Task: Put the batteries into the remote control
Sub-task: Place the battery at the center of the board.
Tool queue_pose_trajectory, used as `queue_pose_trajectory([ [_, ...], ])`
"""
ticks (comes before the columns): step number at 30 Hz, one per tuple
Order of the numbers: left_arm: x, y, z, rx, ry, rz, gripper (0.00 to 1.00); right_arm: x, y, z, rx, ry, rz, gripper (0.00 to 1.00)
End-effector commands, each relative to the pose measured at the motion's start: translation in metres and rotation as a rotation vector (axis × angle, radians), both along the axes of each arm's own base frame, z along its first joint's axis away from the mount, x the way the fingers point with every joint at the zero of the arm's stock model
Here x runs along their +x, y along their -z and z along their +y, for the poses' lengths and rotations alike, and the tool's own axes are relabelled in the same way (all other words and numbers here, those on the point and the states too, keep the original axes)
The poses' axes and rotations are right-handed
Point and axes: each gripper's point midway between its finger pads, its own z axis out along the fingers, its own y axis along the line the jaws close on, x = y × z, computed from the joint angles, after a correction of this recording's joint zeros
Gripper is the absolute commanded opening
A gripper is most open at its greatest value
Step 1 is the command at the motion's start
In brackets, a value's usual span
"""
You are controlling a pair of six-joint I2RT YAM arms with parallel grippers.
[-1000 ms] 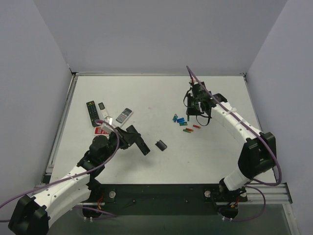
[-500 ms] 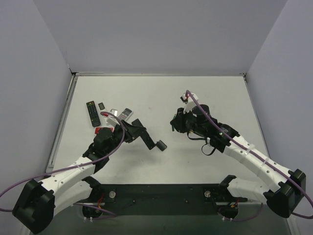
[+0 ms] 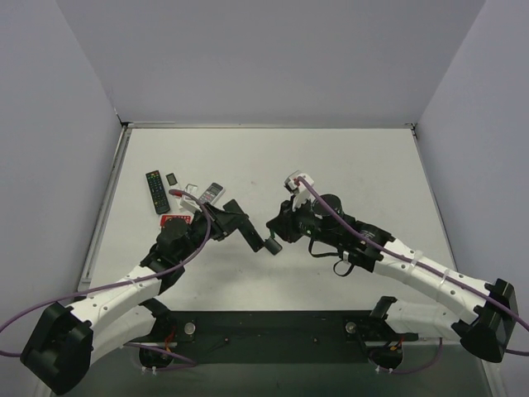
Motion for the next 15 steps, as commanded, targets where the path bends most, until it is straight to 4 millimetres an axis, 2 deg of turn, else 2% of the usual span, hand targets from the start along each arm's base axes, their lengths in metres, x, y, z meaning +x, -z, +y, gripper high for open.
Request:
queue_pose_trajectory([
  [1, -0.005, -0.016, -0.002, -0.071, 0.021, -0.058, 0.0, -0.006, -0.008, 0.014, -0.006, -0.057, -0.012, 0.0],
  [9, -0.008, -0.011, -0.002, -0.084, 0.028, -0.062, 0.0, -0.017, 0.012, 0.023, -0.13, -0.12, 0.05, 0.0],
  [12, -0.007, -0.004, 0.0, -0.065, 0.017, -0.055, 0.0, -0.004, 0.025, 0.011, -0.204, -0.041, 0.062, 0.0],
  [13, -0.008, 0.002, 0.001, -0.04, 0.011, -0.058, 0.0, -0.002, 0.037, 0.0, -0.274, -0.005, 0.088, 0.0],
  [15, -0.007, 0.014, 0.007, 0.0, -0.017, -0.036, 0.0, 0.005, 0.053, -0.009, -0.347, 0.023, 0.149, 0.0],
])
